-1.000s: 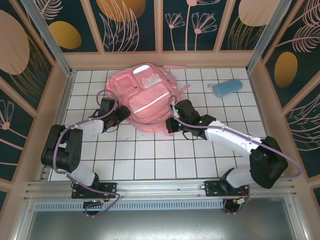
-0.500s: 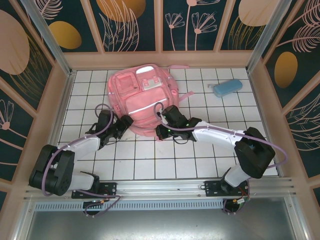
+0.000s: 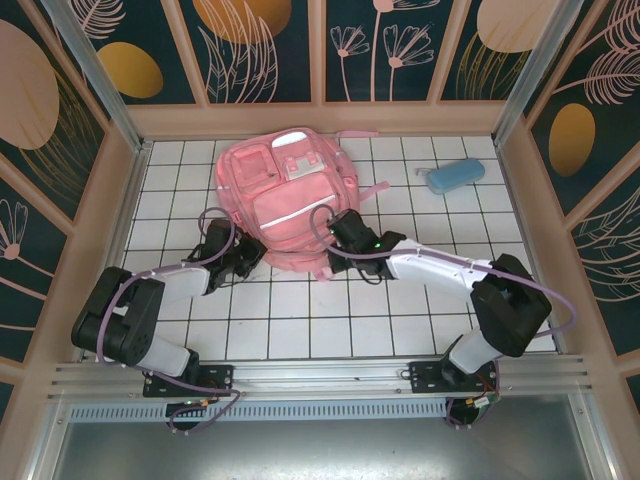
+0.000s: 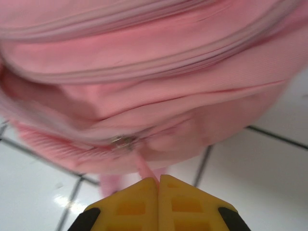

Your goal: Pack books, pencil case, and school supplies into a backpack

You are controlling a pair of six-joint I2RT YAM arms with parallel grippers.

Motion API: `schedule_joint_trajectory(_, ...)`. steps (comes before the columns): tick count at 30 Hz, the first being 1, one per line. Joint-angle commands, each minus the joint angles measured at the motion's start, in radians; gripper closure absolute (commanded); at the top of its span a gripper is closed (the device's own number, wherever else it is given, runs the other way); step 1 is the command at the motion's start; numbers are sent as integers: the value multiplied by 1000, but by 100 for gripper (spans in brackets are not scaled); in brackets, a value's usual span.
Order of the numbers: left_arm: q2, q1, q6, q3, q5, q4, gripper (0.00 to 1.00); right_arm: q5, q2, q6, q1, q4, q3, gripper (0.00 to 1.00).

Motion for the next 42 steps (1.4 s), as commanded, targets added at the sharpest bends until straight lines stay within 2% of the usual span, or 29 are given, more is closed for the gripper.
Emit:
schedule_joint_trajectory(1, 13, 8, 42, 21, -117, -33, 95, 144, -37, -68, -99, -18, 1, 100)
schedule_joint_trajectory(6, -5, 24, 76, 22, -141, -71, 97, 131, -8, -88, -196, 50, 33, 100)
schedule_joint_trajectory(8, -11, 31, 87, 20, -125, -55, 97, 41, 5, -114, -203, 48, 59, 100)
schedule_joint_trajectory(9, -10, 30, 96, 24, -105, -44, 97, -51, 10, -141, -203, 42, 65, 100)
schedule_joint_trajectory(10, -4, 31, 103, 30, -86, -42, 96, -168, 12, -169, -202, 37, 66, 94)
schedule_joint_trajectory(11, -1, 31, 106, 34, -72, -38, 96, -284, 15, -187, -202, 28, 65, 77)
schedule_joint_trajectory(13, 2, 31, 107, 35, -58, -28, 96, -428, 29, -187, -195, 26, 66, 51)
schedule_joint_trajectory(15, 1, 31, 110, 37, -56, -28, 95, -494, 45, -181, -182, 34, 62, 41)
schedule_joint_trajectory(17, -1, 31, 111, 37, -55, -27, 95, -500, 64, -171, -168, 43, 65, 37)
schedule_joint_trajectory(21, 1, 31, 112, 38, -49, -25, 94, -519, 114, -160, -157, 52, 87, 36)
schedule_joint_trajectory(23, 1, 31, 111, 36, -47, -24, 94, -523, 141, -163, -150, 50, 102, 39)
schedule_joint_trajectory(32, 4, 31, 109, 33, -33, -11, 94, -503, 196, -163, -129, 56, 143, 59)
schedule_joint_trajectory(36, 2, 31, 107, 34, -30, -10, 94, -499, 196, -168, -125, 52, 153, 73)
schedule_joint_trajectory(38, 2, 31, 108, 33, -30, -9, 94, -496, 197, -175, -117, 43, 159, 74)
schedule_joint_trajectory(42, -2, 31, 108, 31, -31, -10, 94, -487, 186, -191, -103, 17, 167, 66)
